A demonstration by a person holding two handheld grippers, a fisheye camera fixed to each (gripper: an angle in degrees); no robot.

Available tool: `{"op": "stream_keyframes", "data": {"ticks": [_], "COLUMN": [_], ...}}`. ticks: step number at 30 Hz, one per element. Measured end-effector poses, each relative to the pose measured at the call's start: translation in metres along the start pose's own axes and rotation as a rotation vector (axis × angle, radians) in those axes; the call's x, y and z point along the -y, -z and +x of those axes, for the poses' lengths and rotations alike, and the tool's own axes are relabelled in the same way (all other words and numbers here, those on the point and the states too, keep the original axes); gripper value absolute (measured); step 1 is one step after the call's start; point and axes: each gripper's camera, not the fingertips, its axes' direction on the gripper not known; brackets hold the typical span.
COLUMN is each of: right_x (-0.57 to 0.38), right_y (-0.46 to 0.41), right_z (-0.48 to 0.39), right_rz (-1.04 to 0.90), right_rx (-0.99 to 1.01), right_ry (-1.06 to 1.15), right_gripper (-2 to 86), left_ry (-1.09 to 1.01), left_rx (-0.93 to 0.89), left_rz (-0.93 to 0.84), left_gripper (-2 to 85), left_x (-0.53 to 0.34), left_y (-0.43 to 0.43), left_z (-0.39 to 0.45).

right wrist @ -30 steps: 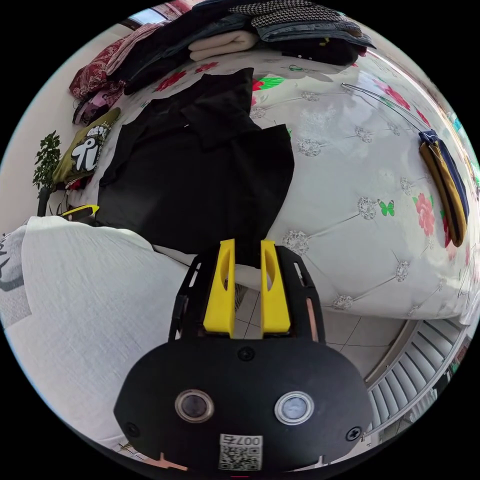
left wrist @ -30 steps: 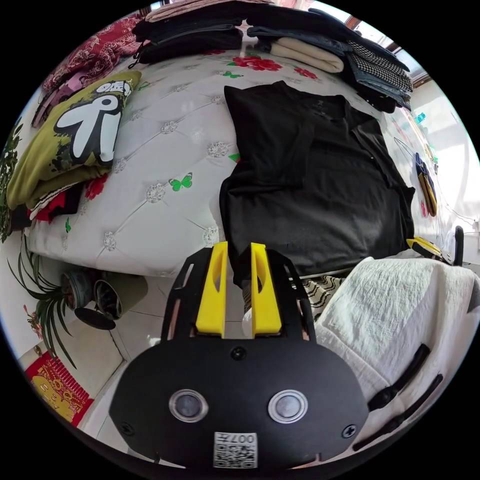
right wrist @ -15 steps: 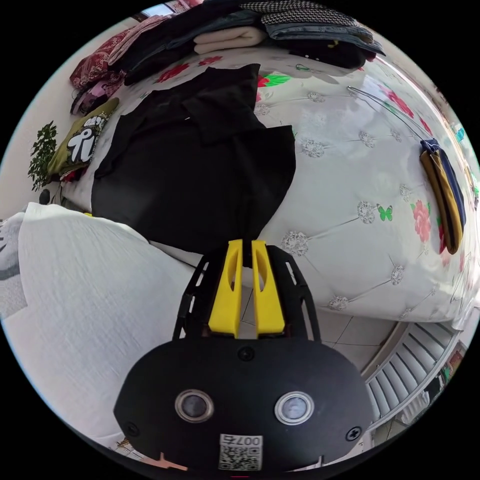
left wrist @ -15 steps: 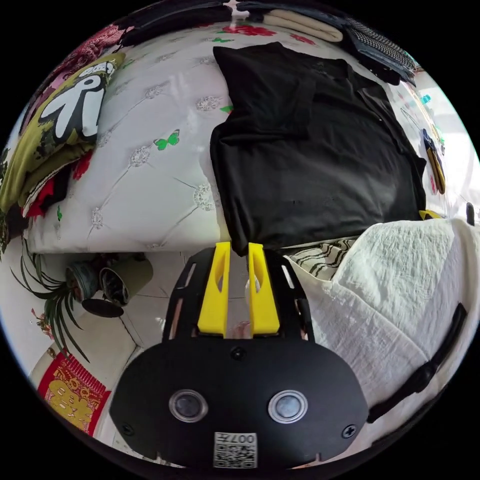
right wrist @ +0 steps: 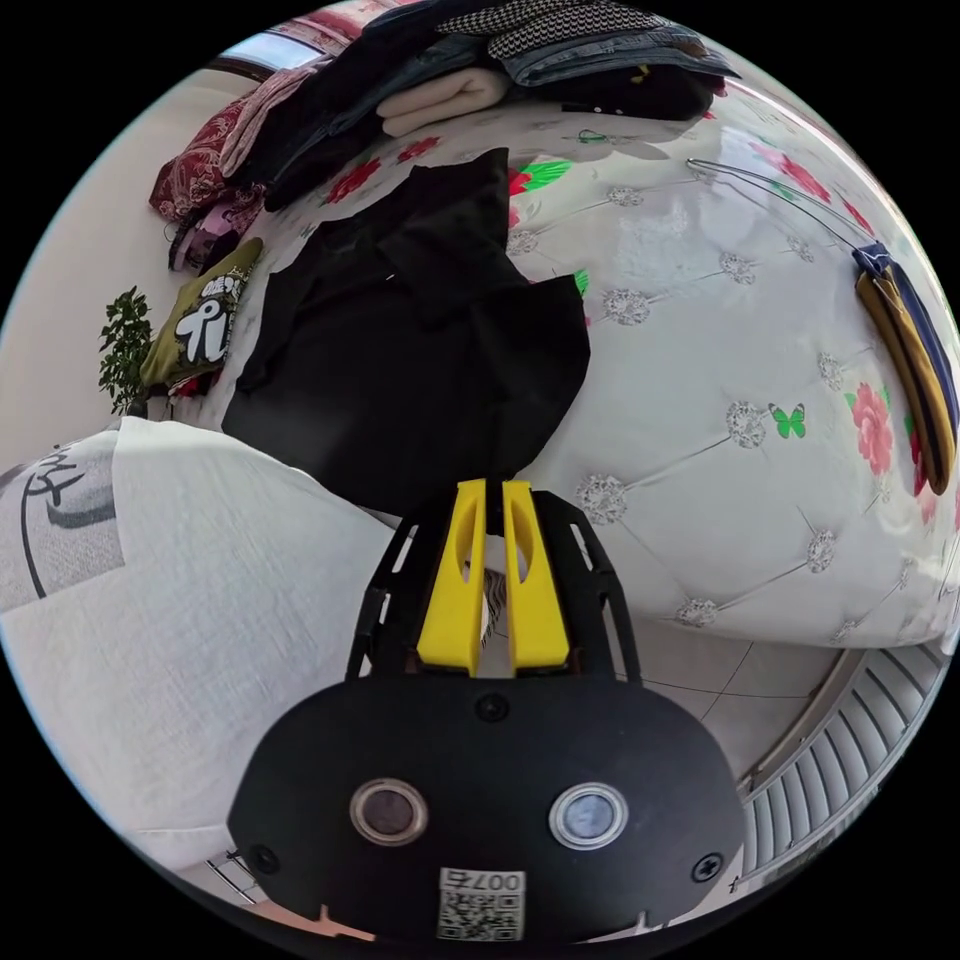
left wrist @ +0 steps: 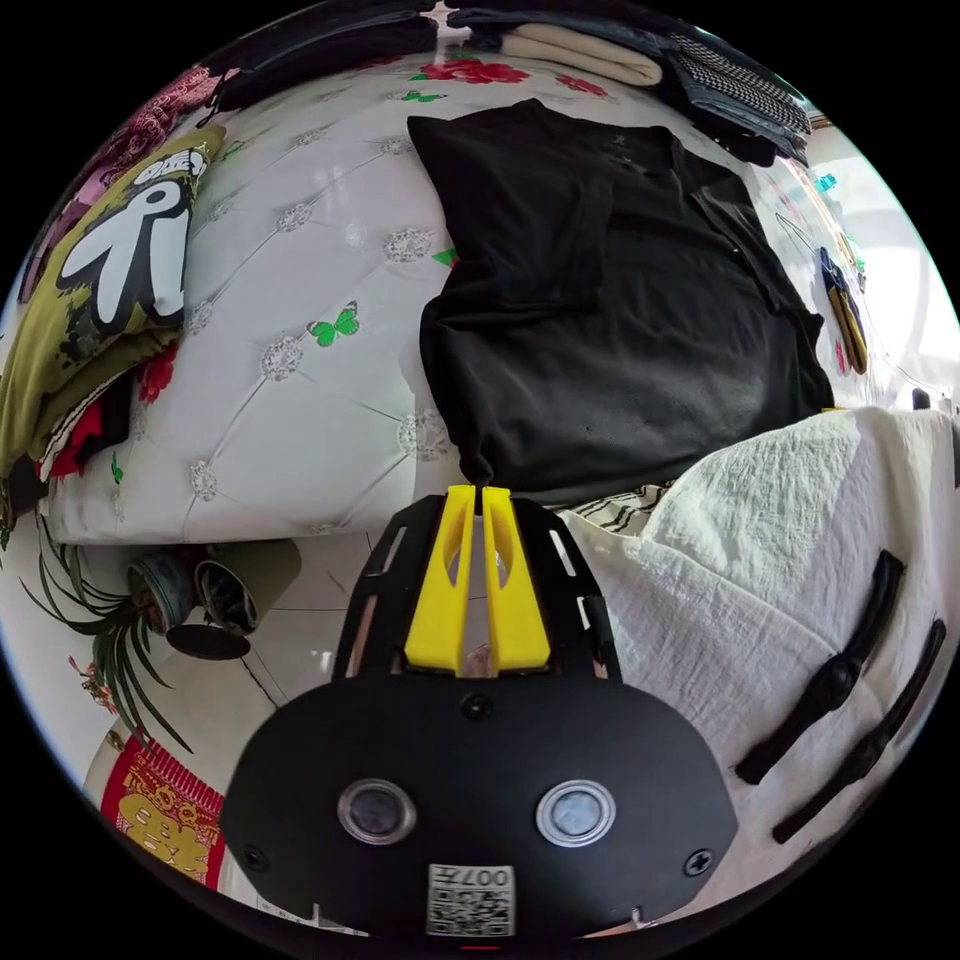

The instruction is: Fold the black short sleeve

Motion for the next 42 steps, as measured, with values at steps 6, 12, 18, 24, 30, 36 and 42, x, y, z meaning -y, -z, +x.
{"op": "stream_keyframes", "data": {"ticks": [6,12,18,24,30,36,42], "right_x": [-0.003,0.002,0.054,0.144,0.149,0.082,0.101], "right_y": [0.009,0.046,0.112,0.130,0.088,0.026,0.011], "right_z": [0.006,0.020,0.043,0.056,0.077,0.117,0.113], "right_rz": [-0.006,0.091,0.334,0.515,0.432,0.383,0.408], "right_rx": [0.016,0.167,0.419,0.380,0.268,0.442,0.515], "right_ry": [0.013,-0.007,-0.019,-0.105,-0.242,-0.501,-0.516], "right_gripper": [0.2,0.2,0.3,2.1,5.9,7.9,6.4], "left_ry": [-0.001,0.009,0.014,0.274,0.328,0.372,0.413], "left_rx": [-0.052,-0.347,-0.620,-0.539,-0.413,-0.472,-0.534], "left_rz": [0.000,0.082,0.270,0.413,0.369,0.321,0.305], "left_gripper": [-0.9,-0.9,-0.8,1.6,4.6,4.6,5.5], "left_x": [-0.002,0.005,0.077,0.188,0.202,0.133,0.103], "left_y": [0.016,0.064,0.134,0.154,0.127,0.085,0.070], "left_z": [-0.019,-0.067,-0.141,-0.191,-0.197,-0.196,-0.202]}}
